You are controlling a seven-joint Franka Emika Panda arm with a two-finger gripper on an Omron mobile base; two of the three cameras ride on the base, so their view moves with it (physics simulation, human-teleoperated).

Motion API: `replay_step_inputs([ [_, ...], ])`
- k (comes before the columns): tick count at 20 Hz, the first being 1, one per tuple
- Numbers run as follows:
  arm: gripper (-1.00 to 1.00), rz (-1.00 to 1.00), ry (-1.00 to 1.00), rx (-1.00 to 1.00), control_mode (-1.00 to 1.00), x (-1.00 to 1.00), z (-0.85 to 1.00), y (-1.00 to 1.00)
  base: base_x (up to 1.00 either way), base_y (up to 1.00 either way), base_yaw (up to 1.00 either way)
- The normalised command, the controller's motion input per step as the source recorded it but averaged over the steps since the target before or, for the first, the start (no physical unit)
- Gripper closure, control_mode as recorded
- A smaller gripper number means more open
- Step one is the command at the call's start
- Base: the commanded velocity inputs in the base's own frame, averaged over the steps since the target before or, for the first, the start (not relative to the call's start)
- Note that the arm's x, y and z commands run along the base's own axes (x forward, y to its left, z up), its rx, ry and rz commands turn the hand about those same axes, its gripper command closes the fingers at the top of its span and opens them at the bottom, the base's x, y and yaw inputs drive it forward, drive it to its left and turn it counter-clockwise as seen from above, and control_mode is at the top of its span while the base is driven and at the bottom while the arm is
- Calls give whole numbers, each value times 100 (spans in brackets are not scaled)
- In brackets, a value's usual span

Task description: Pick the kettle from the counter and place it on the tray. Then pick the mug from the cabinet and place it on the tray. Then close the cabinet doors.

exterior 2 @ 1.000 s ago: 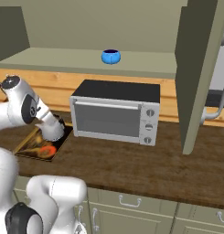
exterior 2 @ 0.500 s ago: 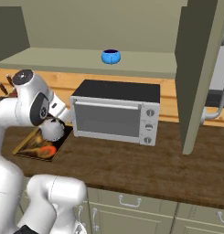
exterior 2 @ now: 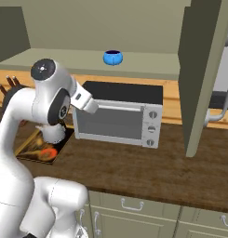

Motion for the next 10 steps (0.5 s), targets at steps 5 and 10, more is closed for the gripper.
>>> replay_step_inputs([
  [5,-100,2,-42,-2,-100,0,56,-62,0,0,0],
  [10,-100,1,-22,-2,-100,-4,42,-32,0,0,0],
])
